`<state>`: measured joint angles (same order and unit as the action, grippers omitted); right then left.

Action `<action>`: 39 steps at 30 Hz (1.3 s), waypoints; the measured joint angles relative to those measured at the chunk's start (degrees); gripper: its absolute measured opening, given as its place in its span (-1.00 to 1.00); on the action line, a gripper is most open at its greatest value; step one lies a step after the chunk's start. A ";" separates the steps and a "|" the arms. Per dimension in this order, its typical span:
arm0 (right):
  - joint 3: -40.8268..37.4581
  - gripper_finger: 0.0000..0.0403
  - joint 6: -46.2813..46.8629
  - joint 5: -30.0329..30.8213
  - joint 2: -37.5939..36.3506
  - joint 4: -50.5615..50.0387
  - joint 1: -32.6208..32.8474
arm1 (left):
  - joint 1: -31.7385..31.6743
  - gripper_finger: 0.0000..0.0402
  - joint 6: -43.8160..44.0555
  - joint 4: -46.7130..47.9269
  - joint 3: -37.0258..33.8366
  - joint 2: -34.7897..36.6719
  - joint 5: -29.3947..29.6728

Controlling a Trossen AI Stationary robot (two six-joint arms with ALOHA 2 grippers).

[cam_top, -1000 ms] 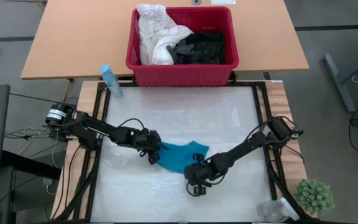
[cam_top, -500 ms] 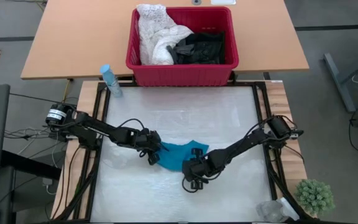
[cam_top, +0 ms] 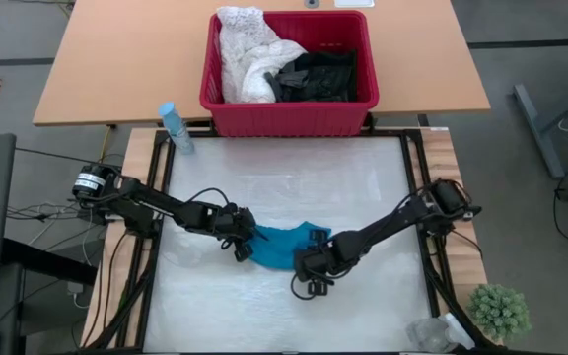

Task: Fold laundry
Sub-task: Fold the blue shorts

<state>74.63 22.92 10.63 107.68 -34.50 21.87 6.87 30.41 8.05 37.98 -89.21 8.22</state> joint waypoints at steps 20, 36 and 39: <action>-0.02 -0.41 2.69 3.84 -2.80 -4.23 5.22 | 0.00 -1.00 1.21 -0.22 0.00 -0.02 0.63; -0.02 -0.41 -8.44 3.83 2.28 13.18 2.69 | -0.02 -1.00 6.49 -2.37 -0.11 -0.06 -0.03; -0.01 -0.41 -8.43 3.94 2.77 14.71 1.00 | -0.12 -1.00 7.49 -2.43 -0.09 0.15 -0.23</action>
<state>74.62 14.49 14.58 110.45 -19.79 22.87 6.75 37.90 5.63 37.89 -89.06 7.99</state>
